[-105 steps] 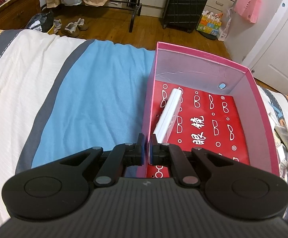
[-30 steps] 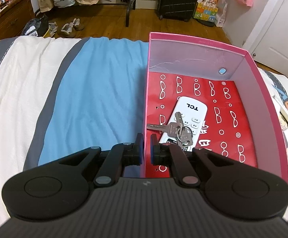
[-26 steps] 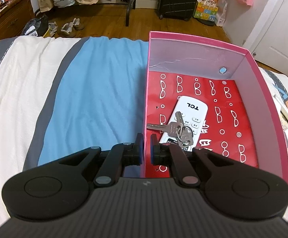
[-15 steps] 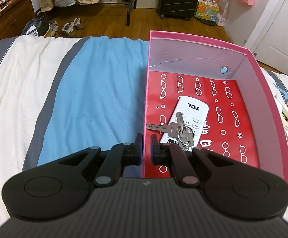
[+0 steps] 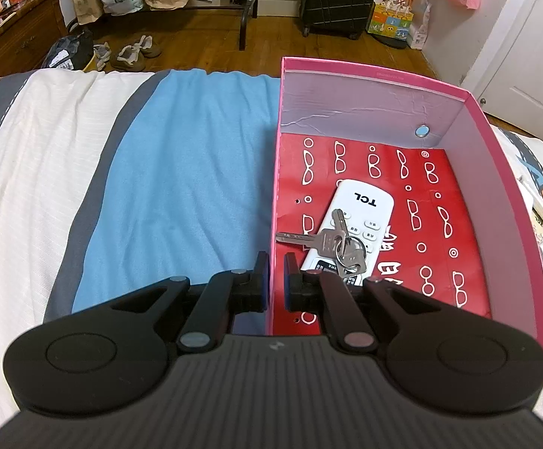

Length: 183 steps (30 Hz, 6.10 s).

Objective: Organize rigid objects
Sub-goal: 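Move the right tool to the beige air-conditioner remote and grasp it, then carry the beige remote with the right tool and release it into the box, then move the right tool to the white charger on the bed and grasp it, then carry the white charger with the right tool and release it into the pink box, then move the right tool to the flat white card and grasp it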

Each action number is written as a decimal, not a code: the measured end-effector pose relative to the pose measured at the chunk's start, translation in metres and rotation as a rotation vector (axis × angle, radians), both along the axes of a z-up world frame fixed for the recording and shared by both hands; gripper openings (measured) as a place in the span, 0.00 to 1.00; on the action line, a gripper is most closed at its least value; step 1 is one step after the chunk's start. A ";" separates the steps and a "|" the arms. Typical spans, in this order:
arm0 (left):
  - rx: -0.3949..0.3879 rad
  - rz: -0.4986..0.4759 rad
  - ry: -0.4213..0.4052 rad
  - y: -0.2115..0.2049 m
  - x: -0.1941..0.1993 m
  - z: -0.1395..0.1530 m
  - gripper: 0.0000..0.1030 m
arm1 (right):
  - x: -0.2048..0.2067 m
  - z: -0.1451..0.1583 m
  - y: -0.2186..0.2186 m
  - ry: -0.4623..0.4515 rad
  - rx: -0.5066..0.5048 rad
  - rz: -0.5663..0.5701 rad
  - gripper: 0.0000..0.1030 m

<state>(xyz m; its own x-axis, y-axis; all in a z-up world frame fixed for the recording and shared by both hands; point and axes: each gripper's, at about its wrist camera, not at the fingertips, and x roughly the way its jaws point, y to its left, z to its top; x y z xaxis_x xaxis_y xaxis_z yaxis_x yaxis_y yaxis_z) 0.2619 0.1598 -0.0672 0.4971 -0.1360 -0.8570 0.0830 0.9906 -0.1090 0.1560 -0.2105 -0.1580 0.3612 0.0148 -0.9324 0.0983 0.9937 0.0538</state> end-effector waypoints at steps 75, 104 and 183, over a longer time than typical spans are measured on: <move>-0.043 -0.004 -0.010 0.005 -0.001 0.001 0.05 | 0.089 0.089 0.194 -0.270 0.240 0.449 0.56; 0.015 -0.042 -0.007 -0.001 -0.003 0.003 0.06 | 0.047 0.049 0.015 -0.210 0.143 0.141 0.66; 0.046 -0.091 0.063 -0.010 -0.006 0.006 0.25 | 0.023 0.014 0.016 -0.022 0.345 0.061 0.71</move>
<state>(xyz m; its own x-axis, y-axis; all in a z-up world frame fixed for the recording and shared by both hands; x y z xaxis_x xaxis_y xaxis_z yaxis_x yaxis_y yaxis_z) 0.2558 0.1500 -0.0615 0.4297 -0.1383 -0.8923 0.1673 0.9833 -0.0718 0.1792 -0.1942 -0.1445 0.3696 0.3503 -0.8606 0.0343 0.9204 0.3894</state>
